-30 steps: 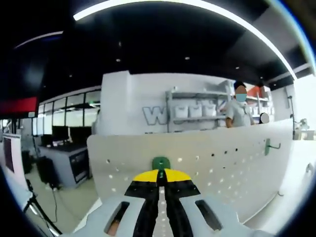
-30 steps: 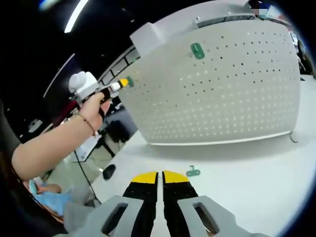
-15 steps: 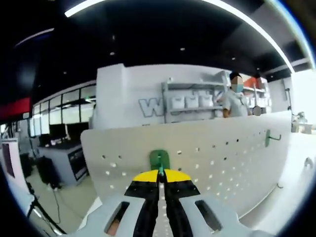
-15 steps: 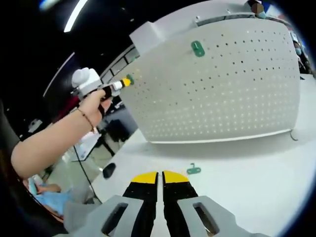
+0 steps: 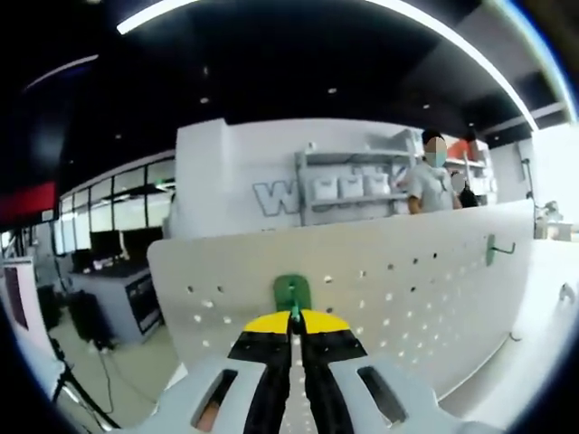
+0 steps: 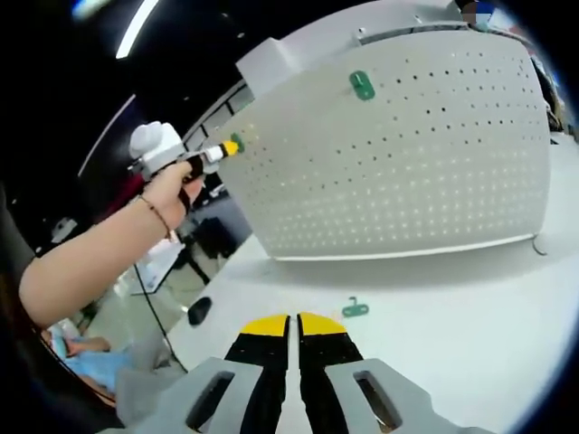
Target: Insert the hook assembly into the mounting plate slot until the hook locks in place.
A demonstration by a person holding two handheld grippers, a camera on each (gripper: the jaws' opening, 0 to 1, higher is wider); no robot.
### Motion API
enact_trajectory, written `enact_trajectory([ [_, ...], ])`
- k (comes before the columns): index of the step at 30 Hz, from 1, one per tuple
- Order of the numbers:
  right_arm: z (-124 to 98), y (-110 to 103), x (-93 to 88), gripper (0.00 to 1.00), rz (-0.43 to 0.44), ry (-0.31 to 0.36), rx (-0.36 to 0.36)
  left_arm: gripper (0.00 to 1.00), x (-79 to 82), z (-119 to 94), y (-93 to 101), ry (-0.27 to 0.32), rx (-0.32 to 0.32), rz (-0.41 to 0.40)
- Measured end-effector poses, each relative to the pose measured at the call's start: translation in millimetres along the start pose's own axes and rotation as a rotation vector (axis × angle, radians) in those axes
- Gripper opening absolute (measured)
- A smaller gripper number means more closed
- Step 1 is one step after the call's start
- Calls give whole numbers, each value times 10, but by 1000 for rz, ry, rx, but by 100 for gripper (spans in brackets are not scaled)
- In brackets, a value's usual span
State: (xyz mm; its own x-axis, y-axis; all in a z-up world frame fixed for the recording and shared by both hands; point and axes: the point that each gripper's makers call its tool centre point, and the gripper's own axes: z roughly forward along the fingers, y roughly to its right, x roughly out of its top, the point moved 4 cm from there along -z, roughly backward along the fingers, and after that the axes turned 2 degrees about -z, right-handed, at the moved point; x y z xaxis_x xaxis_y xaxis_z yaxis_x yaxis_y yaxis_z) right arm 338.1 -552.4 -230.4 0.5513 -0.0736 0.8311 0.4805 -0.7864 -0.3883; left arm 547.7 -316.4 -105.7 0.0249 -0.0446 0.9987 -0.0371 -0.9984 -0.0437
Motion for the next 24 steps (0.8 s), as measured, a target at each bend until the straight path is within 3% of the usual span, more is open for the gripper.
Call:
enact_trajectory([
  [6,7,-3,-7,1,-2,-3,0,2,107,-68,3,44,13,7],
  [8,9,2,-11,1,1,-4,1,1,93,-43,-27,28,19,13],
  [11,11,-11,-13,1,-2,-4,5,1,21,-28,-81,-4,7,-60],
  [16,17,-22,-17,1,-1,-4,9,1,110,-17,-41,37,-13,-57],
  [19,18,-24,-16,1,-3,-5,10,1,76,17,-30,19,-8,-47],
  [24,16,-23,-1,1,-5,-2,10,1,28,3,-31,17,-16,-102],
])
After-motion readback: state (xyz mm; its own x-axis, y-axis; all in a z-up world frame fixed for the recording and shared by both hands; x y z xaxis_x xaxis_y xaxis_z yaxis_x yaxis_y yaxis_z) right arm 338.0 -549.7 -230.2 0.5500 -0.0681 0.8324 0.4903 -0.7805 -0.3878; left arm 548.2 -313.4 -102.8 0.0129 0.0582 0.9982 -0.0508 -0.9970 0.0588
